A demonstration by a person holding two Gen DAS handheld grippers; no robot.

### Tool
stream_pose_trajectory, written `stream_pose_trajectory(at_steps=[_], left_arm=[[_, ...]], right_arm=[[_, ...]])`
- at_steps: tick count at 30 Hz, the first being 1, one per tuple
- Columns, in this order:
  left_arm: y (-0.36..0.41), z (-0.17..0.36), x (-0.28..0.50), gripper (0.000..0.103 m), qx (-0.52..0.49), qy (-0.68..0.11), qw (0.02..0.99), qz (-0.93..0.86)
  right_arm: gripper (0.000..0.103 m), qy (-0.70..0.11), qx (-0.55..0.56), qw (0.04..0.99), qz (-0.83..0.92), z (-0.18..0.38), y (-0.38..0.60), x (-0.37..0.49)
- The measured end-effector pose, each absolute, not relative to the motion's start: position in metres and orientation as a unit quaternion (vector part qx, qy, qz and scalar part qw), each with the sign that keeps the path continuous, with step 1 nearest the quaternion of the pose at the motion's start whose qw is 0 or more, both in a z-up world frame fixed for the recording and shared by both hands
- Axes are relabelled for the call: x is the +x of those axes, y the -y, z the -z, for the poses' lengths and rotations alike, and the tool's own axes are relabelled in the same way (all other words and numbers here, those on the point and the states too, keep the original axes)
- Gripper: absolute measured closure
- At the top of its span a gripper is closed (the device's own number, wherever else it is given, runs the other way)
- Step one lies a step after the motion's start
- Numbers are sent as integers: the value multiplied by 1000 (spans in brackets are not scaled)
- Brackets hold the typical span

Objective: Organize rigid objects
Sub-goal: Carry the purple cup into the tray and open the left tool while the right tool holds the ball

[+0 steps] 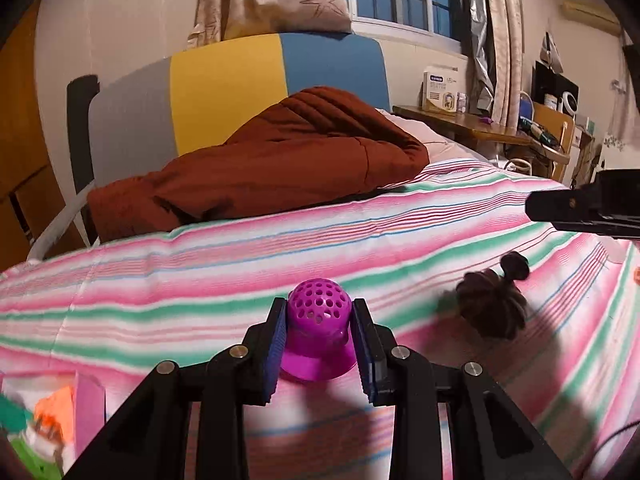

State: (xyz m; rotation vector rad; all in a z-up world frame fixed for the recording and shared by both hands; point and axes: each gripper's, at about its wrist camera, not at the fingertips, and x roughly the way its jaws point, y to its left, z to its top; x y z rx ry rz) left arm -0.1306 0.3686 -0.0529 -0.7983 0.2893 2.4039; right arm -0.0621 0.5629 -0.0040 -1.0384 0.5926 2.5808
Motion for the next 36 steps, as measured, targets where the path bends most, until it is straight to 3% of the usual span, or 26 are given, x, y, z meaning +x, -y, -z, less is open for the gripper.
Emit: stream_pose_trajectory(at_steps=[17,24,36], left_arm=[[-331,57,-112,71,-319,-59,284,-902],[-331,59,-113,71,-325,-62,285,-900],[-327,73,-130,69,-374,-43,270,-886]], right_arm=[[51,-112,-403,104,-902,46,-522,-88],[79,-120,-375,107,-913,48,-528,-85],[79,-187,-411,147,-880,26,-537,-62]])
